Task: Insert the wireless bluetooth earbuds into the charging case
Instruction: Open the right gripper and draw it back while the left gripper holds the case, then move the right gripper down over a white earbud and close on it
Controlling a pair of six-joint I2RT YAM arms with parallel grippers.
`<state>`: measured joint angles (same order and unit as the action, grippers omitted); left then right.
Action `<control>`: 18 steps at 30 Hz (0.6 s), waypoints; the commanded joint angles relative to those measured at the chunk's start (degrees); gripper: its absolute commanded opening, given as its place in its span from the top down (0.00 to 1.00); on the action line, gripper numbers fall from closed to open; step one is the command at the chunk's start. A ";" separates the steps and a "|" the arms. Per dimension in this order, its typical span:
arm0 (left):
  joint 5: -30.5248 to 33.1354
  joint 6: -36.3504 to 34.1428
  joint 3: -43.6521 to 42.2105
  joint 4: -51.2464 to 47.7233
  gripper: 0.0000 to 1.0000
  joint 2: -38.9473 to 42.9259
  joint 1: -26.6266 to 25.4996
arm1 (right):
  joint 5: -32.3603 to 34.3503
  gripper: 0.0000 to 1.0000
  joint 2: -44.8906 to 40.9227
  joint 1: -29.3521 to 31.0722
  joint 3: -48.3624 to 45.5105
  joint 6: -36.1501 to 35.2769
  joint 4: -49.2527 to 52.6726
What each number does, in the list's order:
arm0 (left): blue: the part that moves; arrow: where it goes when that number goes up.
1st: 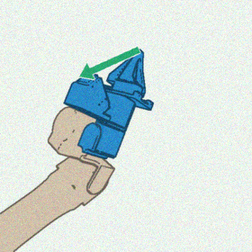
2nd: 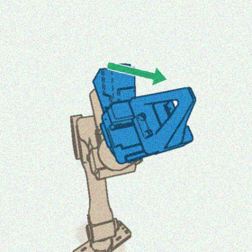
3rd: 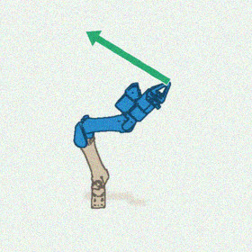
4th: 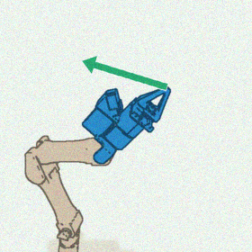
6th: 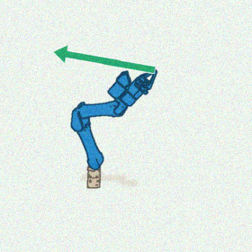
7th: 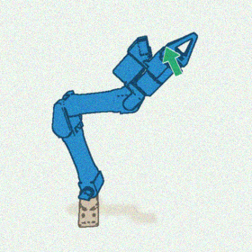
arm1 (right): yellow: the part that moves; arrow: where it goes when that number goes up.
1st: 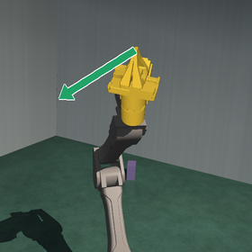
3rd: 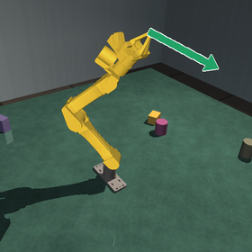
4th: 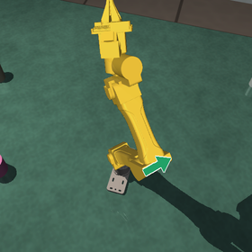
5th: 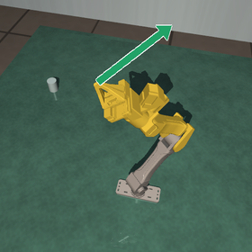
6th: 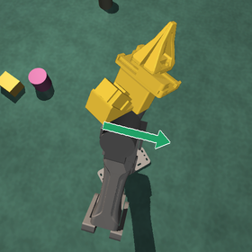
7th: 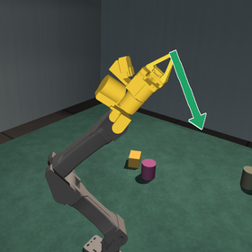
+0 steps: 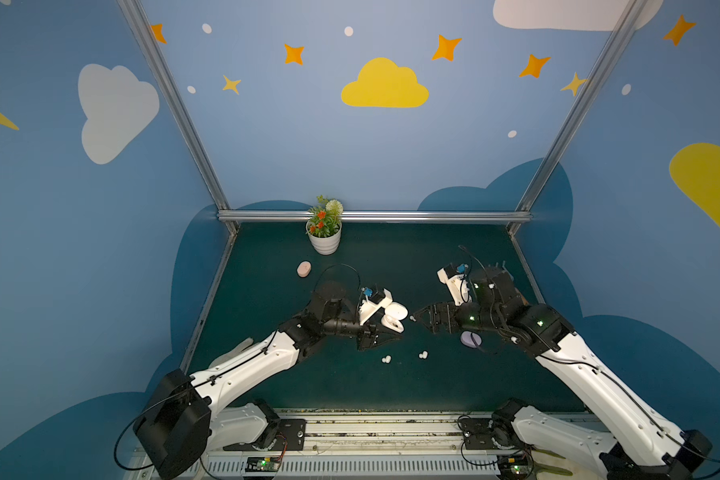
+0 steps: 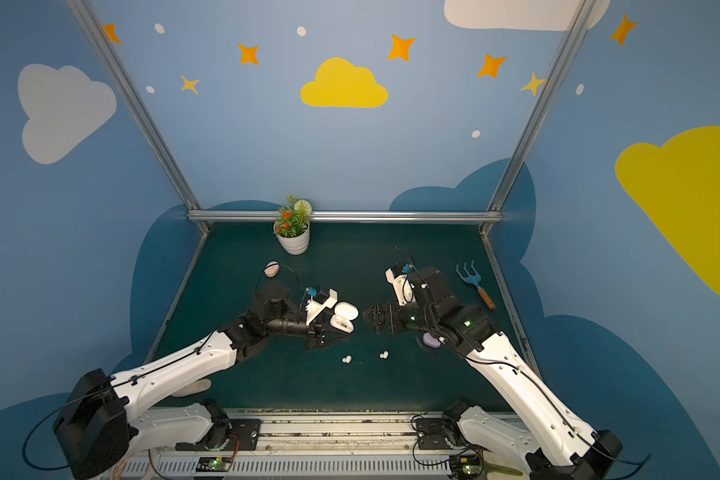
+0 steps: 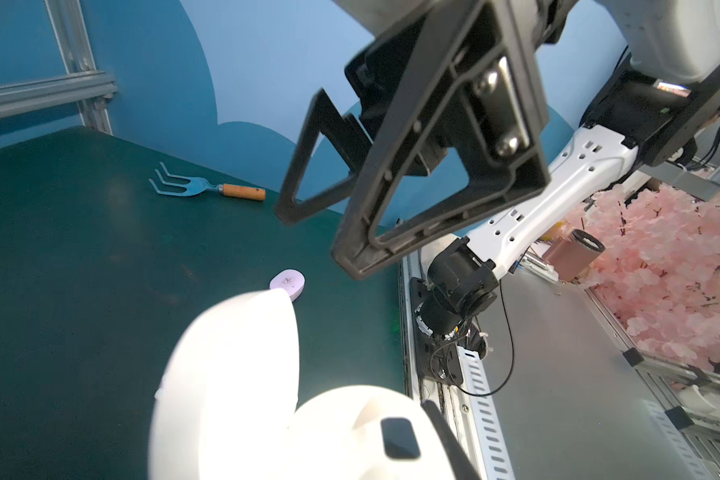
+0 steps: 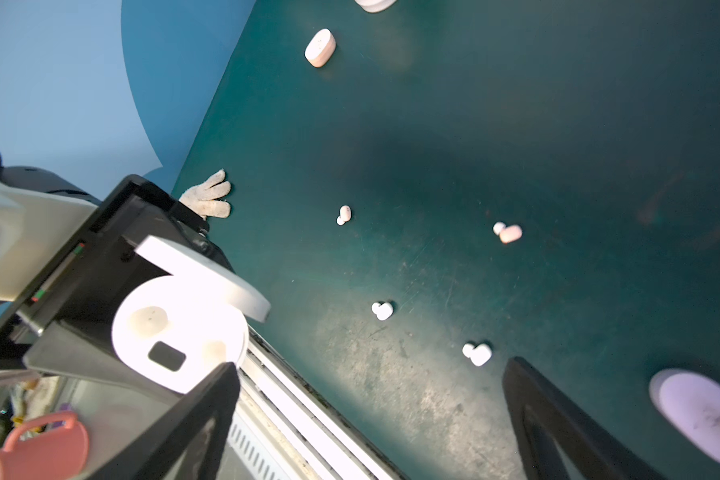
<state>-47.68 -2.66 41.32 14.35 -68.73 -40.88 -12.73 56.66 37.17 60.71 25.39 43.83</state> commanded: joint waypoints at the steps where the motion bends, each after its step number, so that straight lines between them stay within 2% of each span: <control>1: 2.72 1.66 -1.67 3.61 0.85 2.38 0.15 | -0.70 0.03 -0.48 -0.17 -7.18 7.54 0.53; 8: 7.21 3.39 -4.71 8.80 0.85 4.43 0.14 | 0.25 0.04 2.82 -0.04 -18.12 13.40 -9.83; 18: 9.24 3.10 -7.22 6.38 0.84 10.12 0.15 | 0.60 0.04 11.31 -0.42 -26.05 17.89 -20.37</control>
<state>-39.35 0.12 34.63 19.97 -59.90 -40.88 -12.84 66.48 37.10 36.21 40.73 28.12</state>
